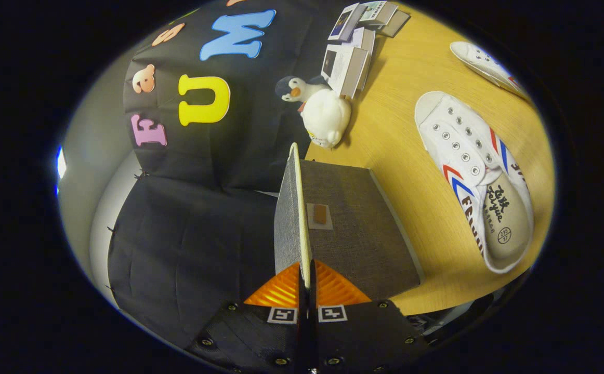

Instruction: Open the storage box then place both shoes into the box .Put the left shoe in first, then the right shoe, with the right side of both shoes facing outward in a uniform manner.

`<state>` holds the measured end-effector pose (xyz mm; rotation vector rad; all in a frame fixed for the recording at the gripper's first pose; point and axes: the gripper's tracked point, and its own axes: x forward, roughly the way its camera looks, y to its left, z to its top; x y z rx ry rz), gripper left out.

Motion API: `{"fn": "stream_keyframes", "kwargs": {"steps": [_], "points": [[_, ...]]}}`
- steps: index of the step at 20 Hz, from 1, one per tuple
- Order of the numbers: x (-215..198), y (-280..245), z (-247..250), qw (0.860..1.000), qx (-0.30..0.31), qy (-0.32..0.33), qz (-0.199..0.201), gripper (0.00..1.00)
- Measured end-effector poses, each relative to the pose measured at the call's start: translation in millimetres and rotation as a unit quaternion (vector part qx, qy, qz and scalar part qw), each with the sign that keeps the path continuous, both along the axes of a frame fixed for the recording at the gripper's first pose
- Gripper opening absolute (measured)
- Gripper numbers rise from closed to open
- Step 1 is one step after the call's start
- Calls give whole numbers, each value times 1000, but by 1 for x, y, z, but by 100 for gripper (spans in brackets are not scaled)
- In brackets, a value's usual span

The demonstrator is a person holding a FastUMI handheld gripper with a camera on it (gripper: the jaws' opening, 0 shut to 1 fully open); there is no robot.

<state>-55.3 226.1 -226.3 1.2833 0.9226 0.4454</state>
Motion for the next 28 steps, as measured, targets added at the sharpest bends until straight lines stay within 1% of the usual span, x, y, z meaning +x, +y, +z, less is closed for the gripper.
{"fn": "stream_keyframes", "kwargs": {"steps": [3,5,9,16,23,27,28], "points": [[-1,1,12,1000,-12,-10,19,1],[1,6,34,999,-1,-26,25,0],[9,17,75,996,-21,-73,43,1],[12,68,137,984,-61,-148,77,0],[7,135,156,968,-111,-194,113,1],[-3,169,158,962,-112,-212,133,1],[-5,177,160,959,-112,-222,138,7]]}}
